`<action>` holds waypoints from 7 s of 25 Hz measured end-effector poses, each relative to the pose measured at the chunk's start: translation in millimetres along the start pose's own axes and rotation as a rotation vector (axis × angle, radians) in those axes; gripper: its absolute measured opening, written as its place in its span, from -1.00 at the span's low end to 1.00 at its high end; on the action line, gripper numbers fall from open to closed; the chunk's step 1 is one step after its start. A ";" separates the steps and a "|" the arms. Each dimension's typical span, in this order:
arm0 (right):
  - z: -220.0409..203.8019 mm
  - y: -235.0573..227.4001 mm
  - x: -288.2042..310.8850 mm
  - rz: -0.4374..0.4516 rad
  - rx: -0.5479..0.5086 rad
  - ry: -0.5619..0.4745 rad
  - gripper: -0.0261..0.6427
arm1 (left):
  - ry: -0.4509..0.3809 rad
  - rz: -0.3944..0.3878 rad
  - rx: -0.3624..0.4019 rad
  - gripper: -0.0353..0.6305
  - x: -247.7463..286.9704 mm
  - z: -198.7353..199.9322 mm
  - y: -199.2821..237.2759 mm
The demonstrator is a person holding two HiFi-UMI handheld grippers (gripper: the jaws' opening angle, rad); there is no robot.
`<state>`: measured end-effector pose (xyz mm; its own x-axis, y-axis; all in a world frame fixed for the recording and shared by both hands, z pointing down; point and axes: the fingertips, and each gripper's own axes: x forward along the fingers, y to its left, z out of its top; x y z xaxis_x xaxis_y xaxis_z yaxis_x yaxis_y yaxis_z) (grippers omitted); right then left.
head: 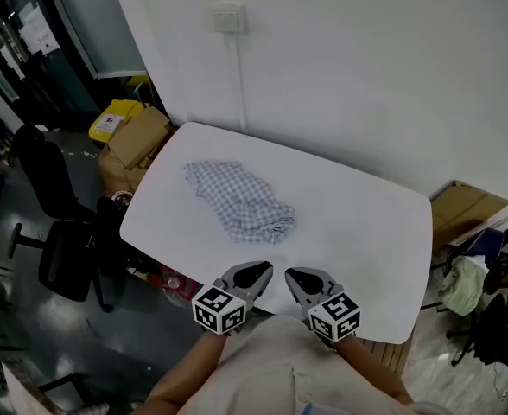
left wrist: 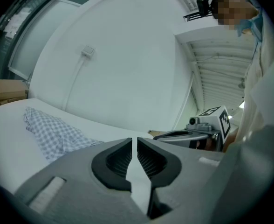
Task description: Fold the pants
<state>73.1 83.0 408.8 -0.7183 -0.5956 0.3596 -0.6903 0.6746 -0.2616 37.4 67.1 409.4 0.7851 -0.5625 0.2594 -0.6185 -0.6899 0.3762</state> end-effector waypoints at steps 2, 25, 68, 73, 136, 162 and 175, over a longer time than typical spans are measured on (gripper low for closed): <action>0.6 -4.3 9.1 -0.007 0.001 0.012 -0.87 | 0.024 0.009 0.026 -0.77 2.7 -2.8 13.0; -35.6 -71.0 94.5 0.009 -0.370 0.318 -0.64 | 0.399 0.161 0.468 -0.56 40.3 -50.8 133.3; -44.0 -138.3 102.7 -0.070 -0.439 0.447 -0.47 | 0.815 0.090 1.050 -0.51 82.0 -79.3 191.5; -51.1 -150.3 106.6 -0.066 -0.521 0.509 -0.38 | 0.815 0.093 1.006 -0.80 82.7 -76.4 196.8; -24.3 -126.8 155.0 -0.176 -0.735 0.462 -0.44 | 0.771 -0.094 0.553 -0.81 76.7 20.3 133.3; 18.1 -190.3 63.6 -0.164 -1.056 0.590 -0.81 | 0.636 -0.367 0.360 -0.81 91.2 15.6 19.7; -54.7 -179.0 -88.2 0.110 -1.336 0.794 -0.82 | 0.724 -0.629 0.216 -0.81 118.6 -60.0 -166.2</action>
<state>264.8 38.6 472.9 -0.2324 -0.4348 0.8700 0.2462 0.8391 0.4851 235.2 142.4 431.1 0.7588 0.3018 0.5772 -0.0165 -0.8770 0.4803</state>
